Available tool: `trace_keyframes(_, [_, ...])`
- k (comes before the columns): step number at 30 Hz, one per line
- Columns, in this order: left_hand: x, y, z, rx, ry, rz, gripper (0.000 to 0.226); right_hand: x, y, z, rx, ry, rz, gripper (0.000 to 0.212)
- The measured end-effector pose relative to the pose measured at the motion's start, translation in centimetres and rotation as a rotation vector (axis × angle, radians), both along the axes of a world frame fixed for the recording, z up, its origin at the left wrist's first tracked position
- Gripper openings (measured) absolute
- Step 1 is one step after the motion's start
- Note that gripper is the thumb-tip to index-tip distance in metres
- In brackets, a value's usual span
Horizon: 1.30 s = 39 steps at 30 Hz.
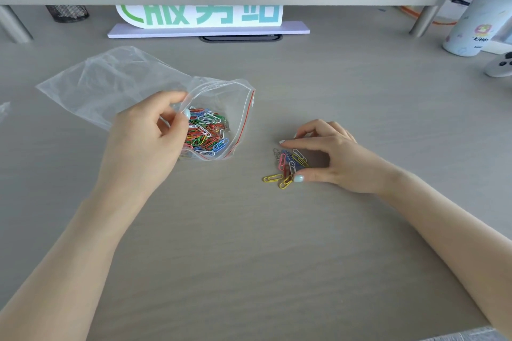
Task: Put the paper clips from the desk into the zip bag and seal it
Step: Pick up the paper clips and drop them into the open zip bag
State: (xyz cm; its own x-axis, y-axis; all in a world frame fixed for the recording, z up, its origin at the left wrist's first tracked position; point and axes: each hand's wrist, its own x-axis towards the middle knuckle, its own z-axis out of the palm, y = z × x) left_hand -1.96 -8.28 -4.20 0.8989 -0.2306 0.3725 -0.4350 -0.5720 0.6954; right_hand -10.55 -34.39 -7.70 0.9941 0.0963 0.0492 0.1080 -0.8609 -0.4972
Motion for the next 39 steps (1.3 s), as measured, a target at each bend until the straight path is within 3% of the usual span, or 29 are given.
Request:
trace_keyframes(5, [0.0,0.0,-0.1,0.010,-0.001,-0.002,0.024,0.3,0.0,0.0,-0.019,0.029,0.069,0.045])
trace_keyframes(11, [0.1,0.0,-0.1,0.010,-0.006,-0.002,0.023,0.4,0.7,0.4,0.171,0.068,0.107,0.031])
trace_keyframes(18, [-0.1,0.0,0.1,0.014,0.007,0.002,0.026,0.1,1.1,0.6,0.221,0.031,0.090,0.020])
trace_keyframes(30, [-0.2,0.1,0.3,0.003,0.005,0.009,0.026,-0.9,1.9,0.7,0.246,0.000,0.029,0.024])
trace_keyframes(33, [-0.2,0.1,0.4,-0.002,0.003,0.015,0.026,-1.5,2.5,1.2,0.168,-0.114,-0.198,0.019])
trace_keyframes(35, [-0.2,0.0,0.4,-0.001,0.002,0.011,0.026,-1.9,3.0,1.5,0.047,-0.128,-0.337,0.030])
trace_keyframes(39, [-0.3,0.0,0.4,-0.006,0.002,0.003,0.025,-2.4,4.7,1.3,-0.136,-0.072,-0.284,0.047])
